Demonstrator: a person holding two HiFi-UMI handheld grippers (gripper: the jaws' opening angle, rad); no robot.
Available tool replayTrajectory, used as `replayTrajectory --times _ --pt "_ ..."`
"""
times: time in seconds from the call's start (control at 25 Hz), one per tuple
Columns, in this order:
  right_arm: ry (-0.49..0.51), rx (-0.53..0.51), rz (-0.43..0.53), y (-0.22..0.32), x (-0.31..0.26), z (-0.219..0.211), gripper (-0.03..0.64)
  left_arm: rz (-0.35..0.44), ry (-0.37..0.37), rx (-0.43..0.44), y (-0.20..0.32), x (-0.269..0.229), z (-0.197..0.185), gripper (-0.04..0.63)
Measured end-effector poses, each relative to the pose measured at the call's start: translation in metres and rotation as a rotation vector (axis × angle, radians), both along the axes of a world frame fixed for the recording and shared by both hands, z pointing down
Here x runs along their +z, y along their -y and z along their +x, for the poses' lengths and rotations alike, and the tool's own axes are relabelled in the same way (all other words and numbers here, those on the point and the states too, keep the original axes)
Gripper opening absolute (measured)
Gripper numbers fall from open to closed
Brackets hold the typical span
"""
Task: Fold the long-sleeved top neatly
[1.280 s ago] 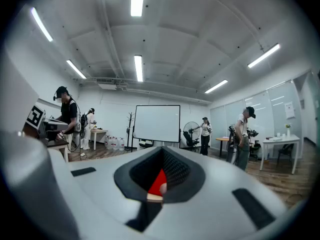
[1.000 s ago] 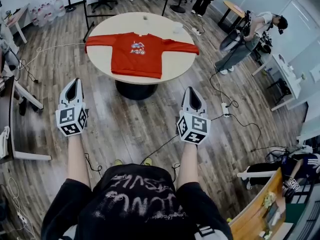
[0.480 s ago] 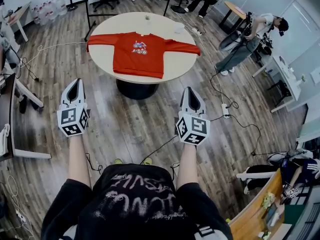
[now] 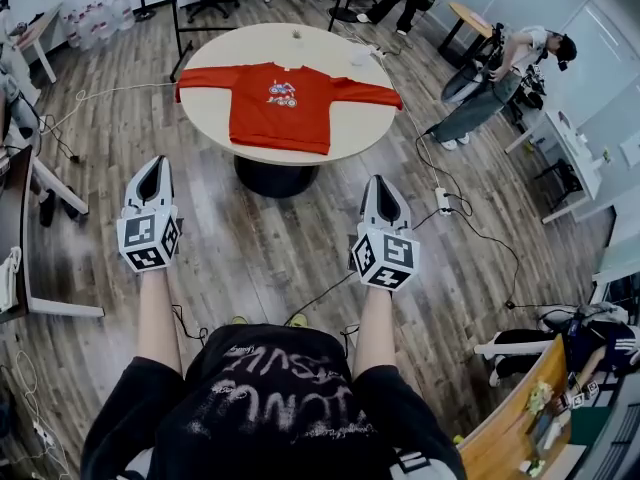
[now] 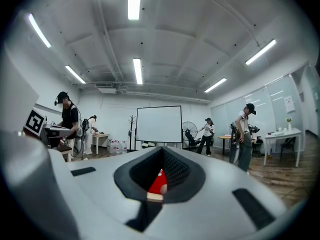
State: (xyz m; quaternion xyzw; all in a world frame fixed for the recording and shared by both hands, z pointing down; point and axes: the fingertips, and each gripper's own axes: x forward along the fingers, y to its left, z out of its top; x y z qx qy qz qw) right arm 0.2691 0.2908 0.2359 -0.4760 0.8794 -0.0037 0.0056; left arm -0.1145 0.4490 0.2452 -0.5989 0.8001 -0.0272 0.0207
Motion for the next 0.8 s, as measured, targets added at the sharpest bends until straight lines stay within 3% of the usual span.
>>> replayTrajectory --times 0.32,0.4,0.48,0.56,0.8 --pt "0.002 0.01 -0.011 -0.007 0.004 0.002 0.005 0.003 -0.001 0.001 -0.002 -0.002 -0.001 0.013" --pt "0.002 0.014 -0.015 -0.007 0.005 0.002 0.005 0.007 -0.01 0.009 0.0 -0.003 -0.003 0.066" --pt "0.001 0.018 -0.019 -0.006 0.005 0.002 0.005 0.007 -0.022 0.018 0.003 -0.002 -0.005 0.182" --pt "0.0 0.021 -0.022 -0.005 0.006 0.002 0.005 0.002 -0.022 0.019 0.005 -0.001 -0.007 0.231" --pt "-0.002 0.022 -0.025 -0.008 0.008 -0.007 0.005 -0.013 -0.032 0.026 0.004 0.009 -0.013 0.276"
